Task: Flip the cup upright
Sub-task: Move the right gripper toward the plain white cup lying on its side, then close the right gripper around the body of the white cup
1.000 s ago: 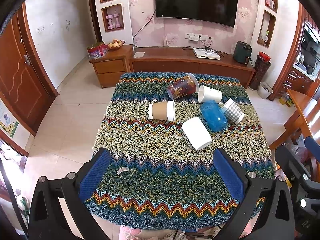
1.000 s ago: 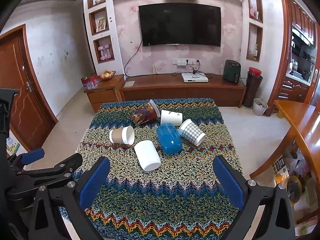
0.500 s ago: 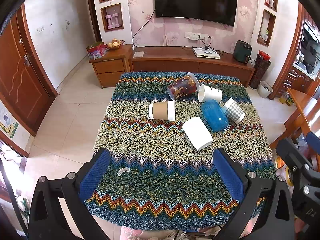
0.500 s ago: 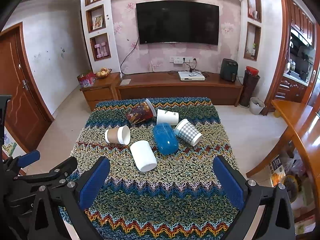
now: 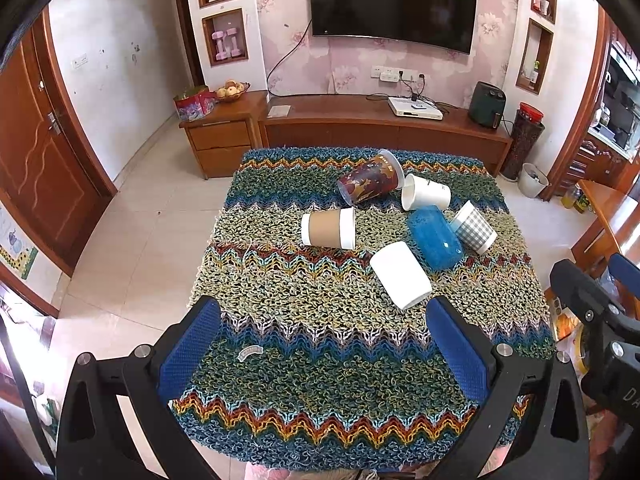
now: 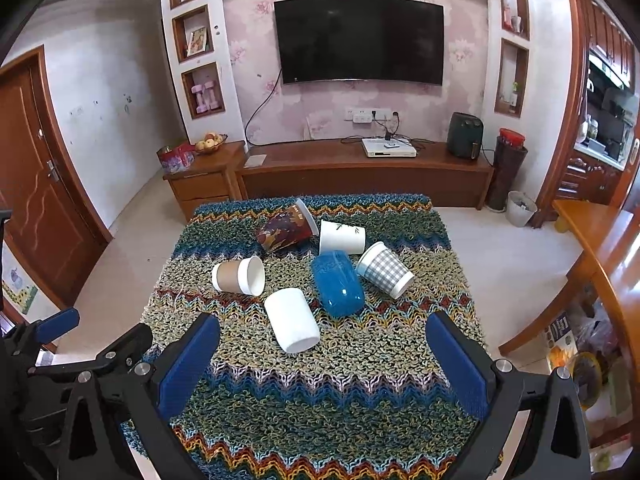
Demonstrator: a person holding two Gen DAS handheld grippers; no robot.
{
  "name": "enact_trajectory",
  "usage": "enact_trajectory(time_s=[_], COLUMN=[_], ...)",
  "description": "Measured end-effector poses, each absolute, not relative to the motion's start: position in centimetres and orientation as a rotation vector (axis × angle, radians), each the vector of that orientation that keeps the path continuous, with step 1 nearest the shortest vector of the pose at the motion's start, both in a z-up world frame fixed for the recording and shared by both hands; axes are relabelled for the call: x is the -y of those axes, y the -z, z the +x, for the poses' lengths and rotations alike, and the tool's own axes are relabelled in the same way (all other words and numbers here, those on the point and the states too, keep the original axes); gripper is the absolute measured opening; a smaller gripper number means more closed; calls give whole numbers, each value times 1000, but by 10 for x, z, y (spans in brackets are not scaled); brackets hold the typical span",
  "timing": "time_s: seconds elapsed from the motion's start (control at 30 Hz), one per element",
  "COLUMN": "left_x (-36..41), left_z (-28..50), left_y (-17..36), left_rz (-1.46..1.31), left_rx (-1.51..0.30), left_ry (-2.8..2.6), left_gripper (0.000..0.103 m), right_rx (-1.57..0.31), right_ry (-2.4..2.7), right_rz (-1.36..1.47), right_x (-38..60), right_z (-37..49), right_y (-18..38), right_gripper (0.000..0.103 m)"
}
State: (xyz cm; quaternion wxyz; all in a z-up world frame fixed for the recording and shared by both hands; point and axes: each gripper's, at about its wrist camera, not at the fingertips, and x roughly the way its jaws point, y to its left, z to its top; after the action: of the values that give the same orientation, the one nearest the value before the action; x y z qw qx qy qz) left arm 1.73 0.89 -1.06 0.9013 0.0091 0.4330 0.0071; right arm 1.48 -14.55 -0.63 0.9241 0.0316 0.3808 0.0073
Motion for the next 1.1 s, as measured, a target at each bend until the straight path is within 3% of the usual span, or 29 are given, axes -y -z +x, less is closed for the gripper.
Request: enact_trajectory(time_s=[1.1], left_x=[-32], left_z=[59], left_y=[72], left_rz=[8], left_rx=[-1015], left_ry=[-89], left_gripper=[102], right_rx=[-939], right_ry=[-55], right_rz=[-73], right_x=[119], right_z=[85], right_y=[69], right_gripper=[103])
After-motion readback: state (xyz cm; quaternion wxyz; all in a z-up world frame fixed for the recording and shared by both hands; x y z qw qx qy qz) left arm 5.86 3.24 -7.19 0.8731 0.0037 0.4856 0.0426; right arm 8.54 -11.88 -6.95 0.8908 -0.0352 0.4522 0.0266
